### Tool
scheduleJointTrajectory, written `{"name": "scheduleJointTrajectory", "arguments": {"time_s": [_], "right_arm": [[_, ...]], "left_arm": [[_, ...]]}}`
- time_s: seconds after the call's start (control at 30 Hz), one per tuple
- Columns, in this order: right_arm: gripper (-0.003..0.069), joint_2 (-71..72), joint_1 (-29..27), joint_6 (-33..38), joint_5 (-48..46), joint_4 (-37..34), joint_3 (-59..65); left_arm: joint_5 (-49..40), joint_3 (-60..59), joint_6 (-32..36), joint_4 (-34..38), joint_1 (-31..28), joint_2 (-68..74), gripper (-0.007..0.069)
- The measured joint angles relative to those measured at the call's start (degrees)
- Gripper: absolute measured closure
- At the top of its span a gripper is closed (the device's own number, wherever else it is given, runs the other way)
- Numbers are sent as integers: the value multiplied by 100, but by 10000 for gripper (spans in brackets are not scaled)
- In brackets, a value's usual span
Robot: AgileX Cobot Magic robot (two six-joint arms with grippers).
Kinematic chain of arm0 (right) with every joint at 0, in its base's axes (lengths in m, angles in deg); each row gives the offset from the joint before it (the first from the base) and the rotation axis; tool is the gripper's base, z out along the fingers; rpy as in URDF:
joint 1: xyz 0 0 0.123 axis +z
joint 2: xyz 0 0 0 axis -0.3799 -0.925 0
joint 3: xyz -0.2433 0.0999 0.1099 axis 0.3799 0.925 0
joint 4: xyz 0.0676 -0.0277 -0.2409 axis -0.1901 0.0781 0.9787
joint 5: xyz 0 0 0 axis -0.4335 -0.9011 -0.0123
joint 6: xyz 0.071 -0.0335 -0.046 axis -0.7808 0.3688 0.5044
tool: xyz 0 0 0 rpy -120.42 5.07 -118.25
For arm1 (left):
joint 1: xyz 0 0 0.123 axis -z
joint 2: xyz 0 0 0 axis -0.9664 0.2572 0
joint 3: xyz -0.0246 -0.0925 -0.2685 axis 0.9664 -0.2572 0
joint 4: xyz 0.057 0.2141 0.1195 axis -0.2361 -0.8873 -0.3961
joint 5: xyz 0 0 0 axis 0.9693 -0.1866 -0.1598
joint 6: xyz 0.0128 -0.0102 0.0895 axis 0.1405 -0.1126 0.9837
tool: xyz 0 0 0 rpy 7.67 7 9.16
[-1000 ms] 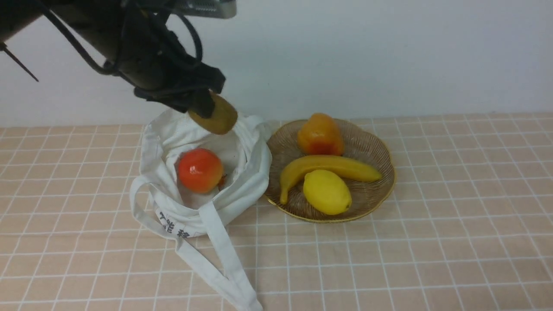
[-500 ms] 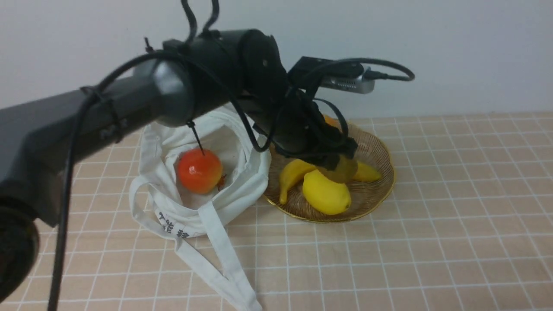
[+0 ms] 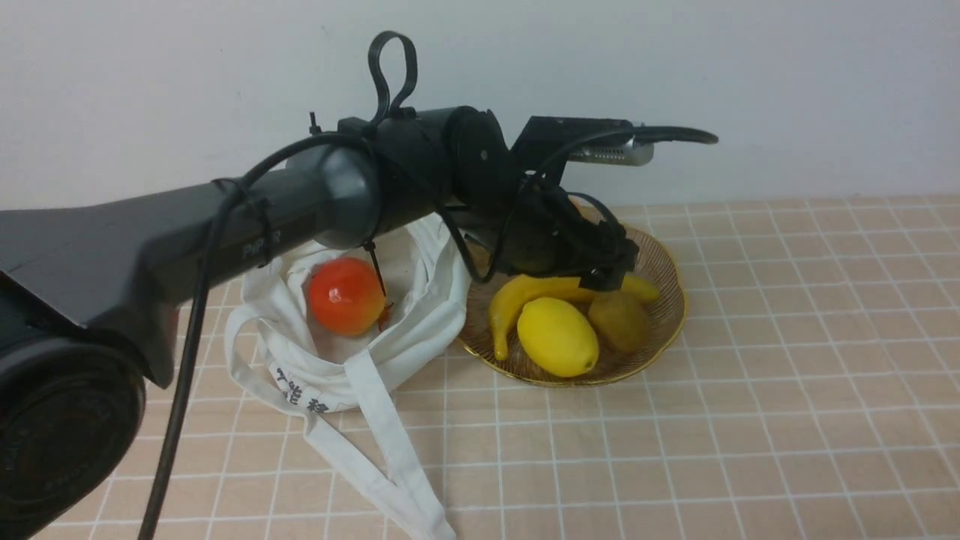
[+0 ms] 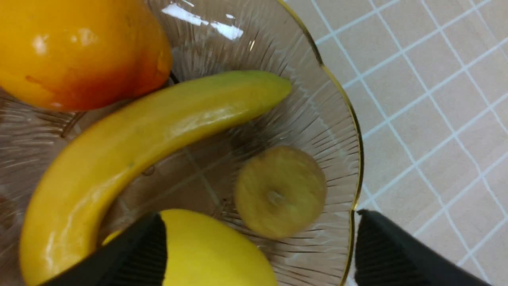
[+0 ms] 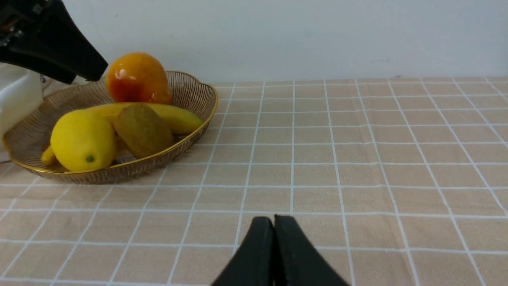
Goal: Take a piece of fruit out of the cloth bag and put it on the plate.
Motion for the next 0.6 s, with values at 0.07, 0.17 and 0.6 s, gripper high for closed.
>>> {"name": "scheduleJointTrajectory", "arguments": {"time_s": [0.07,0.17,0.6], "right_arm": [[673,0,0,0,0,0,0],[673,0,0,0,0,0,0],[673,0,0,0,0,0,0]], "left_arm": [[2,0,0,70,0,0,14],[-137,0,33,118,-18,-23,28],[-3502,350,256,-1007,-413,-1550,622]]}}
